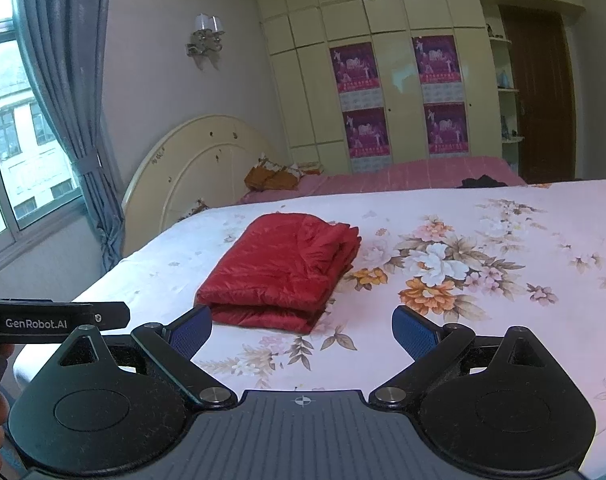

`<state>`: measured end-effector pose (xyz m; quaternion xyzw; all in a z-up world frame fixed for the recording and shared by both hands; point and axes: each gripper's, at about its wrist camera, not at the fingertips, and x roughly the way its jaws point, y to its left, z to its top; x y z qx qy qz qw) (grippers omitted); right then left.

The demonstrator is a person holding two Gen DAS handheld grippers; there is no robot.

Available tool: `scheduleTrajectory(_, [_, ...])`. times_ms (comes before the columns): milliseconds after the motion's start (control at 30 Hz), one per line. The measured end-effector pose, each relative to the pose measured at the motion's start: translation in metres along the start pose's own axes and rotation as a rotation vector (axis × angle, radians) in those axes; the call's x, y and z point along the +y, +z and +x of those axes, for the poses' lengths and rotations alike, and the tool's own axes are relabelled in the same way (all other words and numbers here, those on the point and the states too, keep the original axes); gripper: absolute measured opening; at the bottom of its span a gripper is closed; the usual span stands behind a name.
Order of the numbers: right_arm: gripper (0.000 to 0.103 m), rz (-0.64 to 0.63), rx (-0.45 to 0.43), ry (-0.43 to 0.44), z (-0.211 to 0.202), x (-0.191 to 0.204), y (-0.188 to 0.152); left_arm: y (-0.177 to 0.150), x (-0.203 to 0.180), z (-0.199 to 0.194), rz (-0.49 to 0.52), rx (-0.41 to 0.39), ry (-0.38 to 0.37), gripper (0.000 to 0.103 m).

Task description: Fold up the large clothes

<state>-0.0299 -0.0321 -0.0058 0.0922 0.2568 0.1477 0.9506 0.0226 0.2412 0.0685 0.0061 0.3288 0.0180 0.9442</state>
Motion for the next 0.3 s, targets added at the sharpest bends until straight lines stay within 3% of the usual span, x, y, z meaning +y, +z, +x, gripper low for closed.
scheduleTrajectory(200, [0.096, 0.014, 0.021, -0.009, 0.014, -0.008, 0.0, 0.002, -0.003, 0.014, -0.002, -0.015, -0.019, 0.099])
scheduleTrajectory(300, [0.096, 0.022, 0.037, -0.028, 0.023, -0.016, -0.001, 0.009, -0.006, 0.032, 0.01, 0.009, 0.002, 0.102])
